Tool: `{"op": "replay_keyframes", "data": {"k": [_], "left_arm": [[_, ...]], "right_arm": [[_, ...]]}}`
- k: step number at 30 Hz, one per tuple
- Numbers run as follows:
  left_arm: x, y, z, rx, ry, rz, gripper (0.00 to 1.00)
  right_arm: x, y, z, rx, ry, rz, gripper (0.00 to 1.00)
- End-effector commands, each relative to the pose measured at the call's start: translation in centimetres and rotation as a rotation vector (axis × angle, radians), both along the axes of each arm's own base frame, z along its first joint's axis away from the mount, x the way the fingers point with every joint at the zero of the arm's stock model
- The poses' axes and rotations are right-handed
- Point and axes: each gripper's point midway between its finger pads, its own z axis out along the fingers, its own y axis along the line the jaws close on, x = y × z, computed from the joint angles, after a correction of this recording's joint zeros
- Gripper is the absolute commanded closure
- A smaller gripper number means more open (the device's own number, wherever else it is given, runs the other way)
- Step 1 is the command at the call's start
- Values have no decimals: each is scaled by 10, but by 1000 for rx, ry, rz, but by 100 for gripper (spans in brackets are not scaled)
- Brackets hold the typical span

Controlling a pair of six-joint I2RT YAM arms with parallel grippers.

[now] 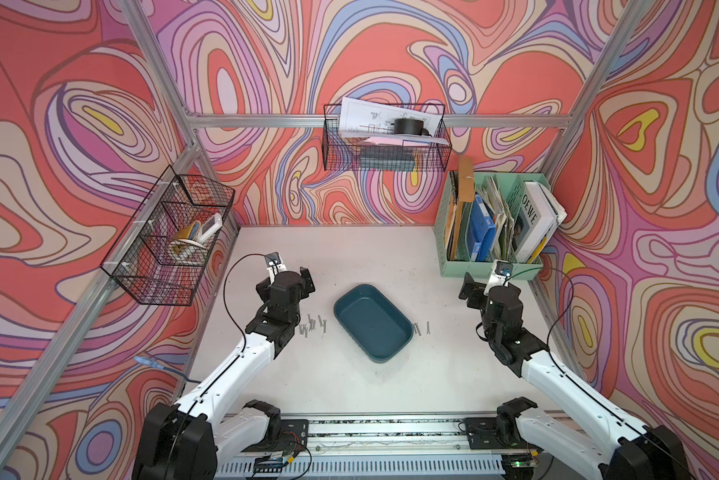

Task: Take out the screws from the storage box
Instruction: Reset both arms

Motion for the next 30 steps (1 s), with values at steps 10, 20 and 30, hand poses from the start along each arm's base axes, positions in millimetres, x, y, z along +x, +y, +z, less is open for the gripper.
{"op": "replay_keyframes", "data": {"k": [10,20,30], "left_arm": [[-10,52,-18,175,22,164,1],[-6,75,-76,320,159,200,1],[17,70,-93,285,174,87,1]], "right_arm": [[9,-22,-28,-77,2,-93,2],[29,-53,-82,-56,71,-149,2],[75,-54,-89,-42,23,-94,2]]}}
